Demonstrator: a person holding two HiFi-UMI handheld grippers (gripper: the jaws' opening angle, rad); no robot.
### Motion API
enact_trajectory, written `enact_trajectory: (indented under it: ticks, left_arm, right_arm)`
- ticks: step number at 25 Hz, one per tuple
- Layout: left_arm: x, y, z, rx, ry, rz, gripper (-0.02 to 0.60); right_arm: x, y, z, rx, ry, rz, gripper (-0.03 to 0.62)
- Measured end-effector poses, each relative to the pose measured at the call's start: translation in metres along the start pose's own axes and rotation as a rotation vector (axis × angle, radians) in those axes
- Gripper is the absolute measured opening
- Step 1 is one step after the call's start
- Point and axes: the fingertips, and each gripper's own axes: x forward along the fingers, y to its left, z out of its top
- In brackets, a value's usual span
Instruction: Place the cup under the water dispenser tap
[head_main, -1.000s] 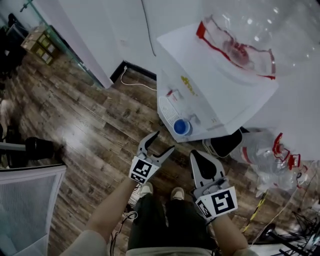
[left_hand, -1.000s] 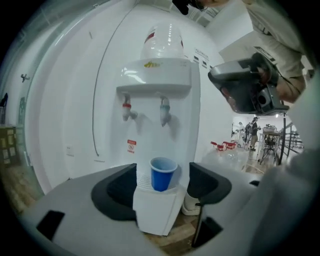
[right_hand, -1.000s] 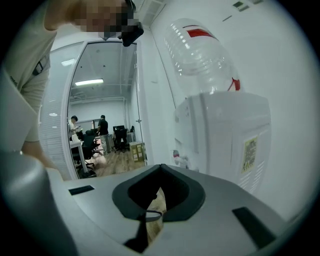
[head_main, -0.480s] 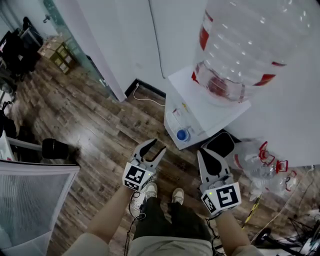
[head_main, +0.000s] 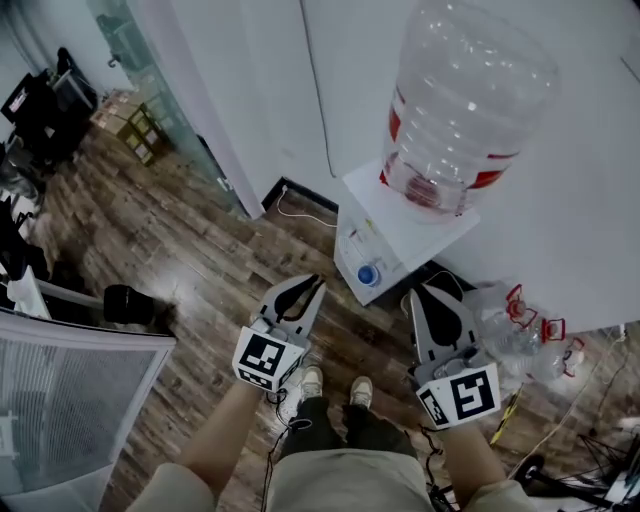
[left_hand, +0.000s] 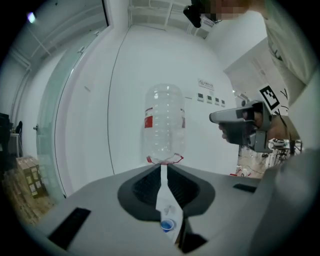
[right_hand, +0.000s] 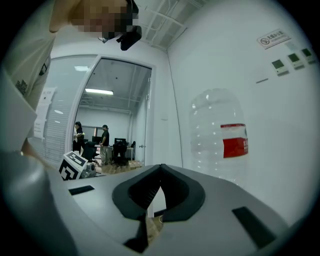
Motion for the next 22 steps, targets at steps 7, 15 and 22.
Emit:
enact_trajectory:
  ticks: [7, 15, 22]
  left_arm:
    - [-0.042, -0.012, 0.082, 0.055, -0.049, 0.025, 0.026]
    - [-0.078, -0.048, 0.14, 0.099, -0.129, 0.027, 0.017]
    - [-0.091, -0.054, 0.142, 0.079, -0.098, 0.029, 0.006]
  right_arm:
    - [-0.024, 0.009, 0.063, 0.011, -0.057, 0.018, 0.006]
    - [-0.06, 0.027, 0.106, -0.037, -0.091, 0.042, 0.006]
    - [-0.067, 0.025, 0.095, -0.048, -0.039, 0.023, 0.006]
